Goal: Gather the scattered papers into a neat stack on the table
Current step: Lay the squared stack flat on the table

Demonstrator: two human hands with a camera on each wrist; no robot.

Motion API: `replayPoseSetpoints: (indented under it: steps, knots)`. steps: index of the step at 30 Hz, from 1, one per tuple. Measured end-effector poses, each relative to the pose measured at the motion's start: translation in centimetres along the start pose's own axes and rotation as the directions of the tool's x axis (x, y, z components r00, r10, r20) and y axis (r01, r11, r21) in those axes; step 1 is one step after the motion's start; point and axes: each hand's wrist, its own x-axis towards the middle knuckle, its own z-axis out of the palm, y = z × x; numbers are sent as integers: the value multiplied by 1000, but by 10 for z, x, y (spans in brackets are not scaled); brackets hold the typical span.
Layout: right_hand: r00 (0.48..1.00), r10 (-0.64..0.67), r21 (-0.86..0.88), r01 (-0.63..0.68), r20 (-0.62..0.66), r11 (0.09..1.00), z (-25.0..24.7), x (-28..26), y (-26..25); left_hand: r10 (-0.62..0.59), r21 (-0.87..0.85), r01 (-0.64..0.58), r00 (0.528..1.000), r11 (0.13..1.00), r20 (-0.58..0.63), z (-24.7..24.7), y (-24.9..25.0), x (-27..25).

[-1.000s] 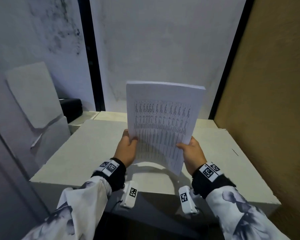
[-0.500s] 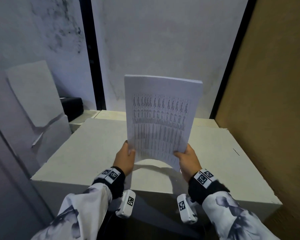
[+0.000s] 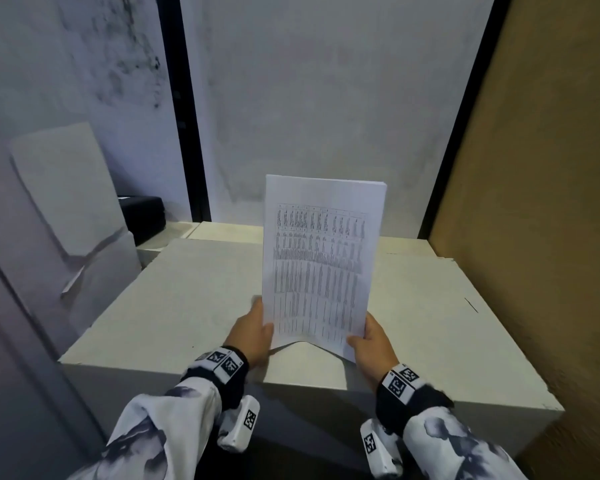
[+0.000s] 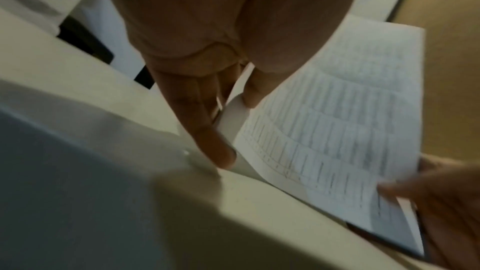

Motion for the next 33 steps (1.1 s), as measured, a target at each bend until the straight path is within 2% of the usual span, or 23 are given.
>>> replayPoseSetpoints:
  steps: [2, 4, 7, 9, 14, 17, 19, 21, 25, 27, 30, 33]
  knots:
    - [999, 17, 57, -19, 35, 998, 5, -3, -6, -17, -66, 21, 998, 998, 55, 4, 6, -9]
    - [996, 44, 111, -52, 75, 992, 12, -6, -14, -35, -69, 35, 999, 997, 8, 3, 7, -13]
    - [992, 49, 144, -66, 112, 987, 25, -7, -25, -26, 16, 28, 994, 999, -107, -14, -8, -12]
    - [982, 67, 171, -98, 178, 980, 36, -6, -30, -45, 62, 51, 994, 997, -96, -34, -21, -13]
    - [911, 222, 205, -305, 348, 930, 97, 6, -42, -224, 59, 229, 972, 972, -75, -105, -75, -9]
    - [850, 296, 135, -387, 436, 912, 139, 9, -45, -378, 66, 385, 920, 920, -104, -142, -112, -5]
    - [838, 355, 15, -397, 415, 918, 163, 9, -41, -428, 137, 448, 890, 883, -154, -156, -127, -6]
    - [852, 372, -57, -379, 367, 924, 178, 9, -34, -446, 215, 489, 867, 845, -220, -163, -140, -6]
    - [902, 352, -5, -363, 249, 932, 187, 11, -27, -427, 174, 480, 863, 860, -271, -161, -156, -6]
    - [919, 346, 39, -359, 188, 933, 187, 13, -25, -425, 147, 468, 870, 871, -248, -158, -160, -6]
    - [934, 334, 8, -338, 130, 941, 188, 14, -25, -431, 82, 445, 890, 892, -151, -160, -161, 0]
    - [945, 312, -43, -309, 97, 950, 193, 12, -27, -413, 223, 434, 901, 873, -134, -165, -155, 2]
